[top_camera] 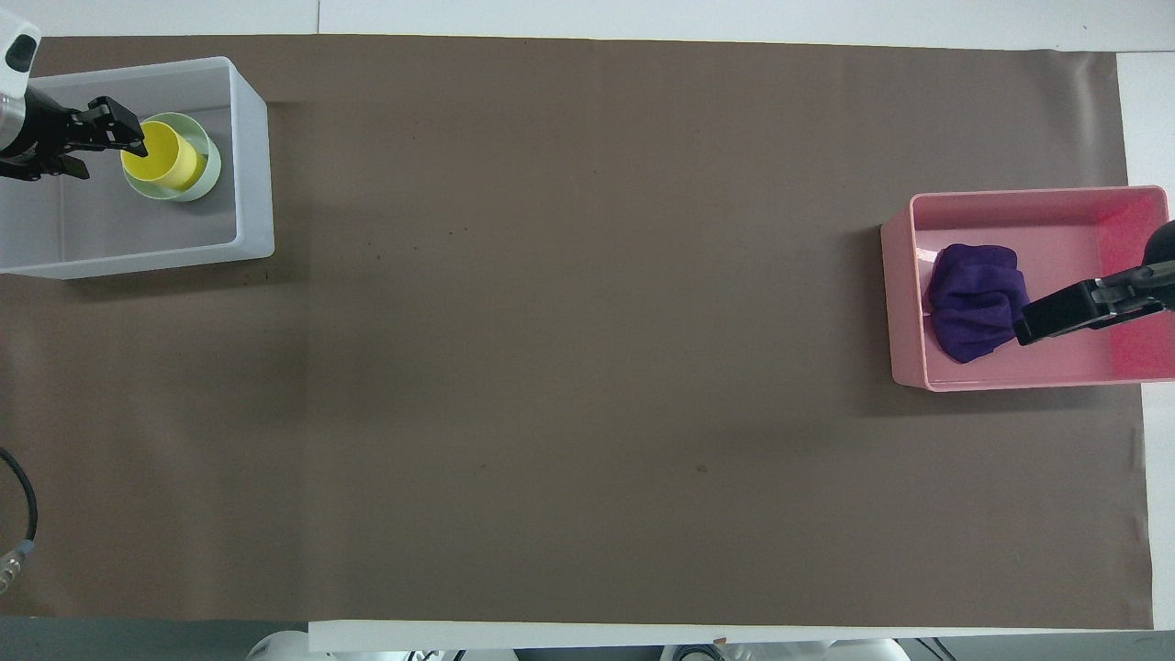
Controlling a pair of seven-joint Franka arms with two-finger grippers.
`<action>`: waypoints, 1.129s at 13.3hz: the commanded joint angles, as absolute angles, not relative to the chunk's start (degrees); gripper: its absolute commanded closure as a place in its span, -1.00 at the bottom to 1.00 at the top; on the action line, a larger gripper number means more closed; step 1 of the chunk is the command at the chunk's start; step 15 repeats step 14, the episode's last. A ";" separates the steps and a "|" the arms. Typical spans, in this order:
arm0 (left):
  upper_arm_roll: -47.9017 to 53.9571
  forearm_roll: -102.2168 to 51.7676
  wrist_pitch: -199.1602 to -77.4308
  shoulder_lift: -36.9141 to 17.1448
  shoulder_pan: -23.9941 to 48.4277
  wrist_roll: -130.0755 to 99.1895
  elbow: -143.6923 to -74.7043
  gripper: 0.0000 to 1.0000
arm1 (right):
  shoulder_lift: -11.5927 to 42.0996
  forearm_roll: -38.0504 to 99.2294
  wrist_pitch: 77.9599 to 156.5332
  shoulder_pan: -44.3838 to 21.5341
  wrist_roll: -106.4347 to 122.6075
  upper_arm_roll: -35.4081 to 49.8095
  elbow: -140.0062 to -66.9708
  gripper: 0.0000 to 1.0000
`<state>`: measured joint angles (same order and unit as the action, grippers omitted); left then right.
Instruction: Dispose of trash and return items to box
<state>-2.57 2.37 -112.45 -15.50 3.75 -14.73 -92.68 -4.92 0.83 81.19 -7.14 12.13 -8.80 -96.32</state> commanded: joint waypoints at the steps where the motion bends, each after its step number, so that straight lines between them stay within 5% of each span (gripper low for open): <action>1: -2.90 4.40 -109.07 -1.72 8.78 -14.33 -107.79 -1.00 | -6.86 1.23 82.79 -6.94 12.04 -8.53 -98.61 -0.99; 4: -2.72 3.96 -100.34 7.55 9.67 -7.51 -109.36 -1.00 | -6.86 1.14 82.97 -6.94 11.95 -8.53 -98.61 -0.99; 10: -3.96 -0.08 -82.99 -1.75 4.93 3.94 -86.34 -1.00 | -6.86 1.14 83.14 -6.86 11.78 -8.53 -98.70 -0.99; 15: -4.04 -1.31 -80.59 -2.02 4.40 4.83 -84.81 -1.00 | -6.86 1.05 84.20 -6.86 8.89 -8.53 -98.88 -0.99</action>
